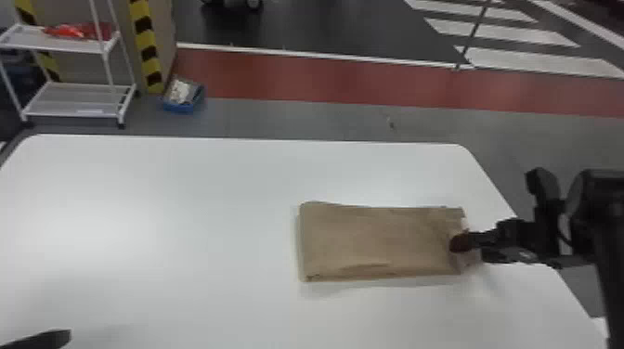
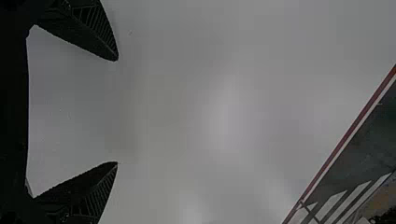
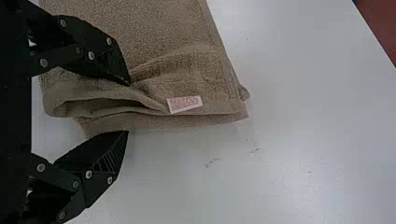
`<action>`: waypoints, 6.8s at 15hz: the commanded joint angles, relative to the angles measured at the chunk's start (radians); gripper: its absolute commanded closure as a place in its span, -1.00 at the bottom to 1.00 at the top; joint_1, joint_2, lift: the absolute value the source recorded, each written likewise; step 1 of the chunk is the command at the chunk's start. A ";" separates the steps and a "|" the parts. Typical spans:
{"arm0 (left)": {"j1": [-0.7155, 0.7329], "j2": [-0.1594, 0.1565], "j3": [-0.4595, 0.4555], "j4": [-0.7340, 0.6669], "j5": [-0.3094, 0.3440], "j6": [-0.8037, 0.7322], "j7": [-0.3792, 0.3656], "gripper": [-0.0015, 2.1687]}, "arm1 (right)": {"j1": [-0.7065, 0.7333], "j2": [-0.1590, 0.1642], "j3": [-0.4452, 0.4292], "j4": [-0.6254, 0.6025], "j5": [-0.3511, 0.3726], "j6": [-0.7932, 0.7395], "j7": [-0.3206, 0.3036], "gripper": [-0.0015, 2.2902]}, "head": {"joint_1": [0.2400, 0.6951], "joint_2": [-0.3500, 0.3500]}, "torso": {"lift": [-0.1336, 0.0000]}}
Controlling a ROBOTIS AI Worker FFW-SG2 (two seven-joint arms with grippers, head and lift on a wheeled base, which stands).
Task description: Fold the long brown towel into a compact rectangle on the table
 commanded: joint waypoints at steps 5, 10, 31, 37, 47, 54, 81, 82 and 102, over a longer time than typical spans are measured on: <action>0.000 0.002 0.002 -0.001 0.000 0.000 0.000 -0.92 | 0.032 -0.001 -0.104 -0.032 -0.060 0.005 0.023 0.11 | 1.00 -0.51 | -0.84; 0.000 0.000 0.002 -0.009 0.000 0.003 0.000 -0.92 | 0.085 -0.028 -0.227 -0.144 -0.138 0.005 0.064 0.11 | 1.00 -0.54 | -0.84; 0.000 -0.005 0.013 -0.021 -0.012 0.015 0.014 -0.92 | 0.151 0.107 -0.021 -0.464 -0.193 0.005 0.140 0.10 | 1.00 -0.02 | -0.84; 0.000 -0.008 0.013 -0.018 -0.011 0.012 0.012 -0.92 | 0.138 0.168 0.123 -0.454 -0.111 0.005 0.140 0.09 | 1.00 0.19 | -0.84; 0.000 -0.005 0.018 -0.003 -0.011 0.000 0.008 -0.92 | 0.151 0.211 0.299 -0.440 -0.031 0.005 0.202 0.04 | 1.00 0.54 | -0.84; 0.000 -0.008 0.014 -0.004 -0.011 0.000 0.012 -0.92 | 0.181 0.199 0.312 -0.478 -0.026 0.005 0.330 -0.94 | 1.00 0.68 | -0.84; -0.023 0.000 0.005 0.008 -0.018 0.003 0.011 -0.92 | 0.118 0.148 0.333 -0.287 0.070 0.005 0.460 0.78 | 1.00 0.60 | -0.84; -0.021 0.000 0.005 0.010 -0.018 0.003 0.011 -0.92 | 0.095 0.157 0.333 -0.262 0.078 0.005 0.425 0.78 | 1.00 0.57 | -0.84; -0.064 0.006 0.002 0.077 -0.029 -0.025 0.015 -0.92 | 0.072 0.100 0.326 -0.397 0.193 -0.018 0.687 0.12 | 1.00 0.53 | -0.84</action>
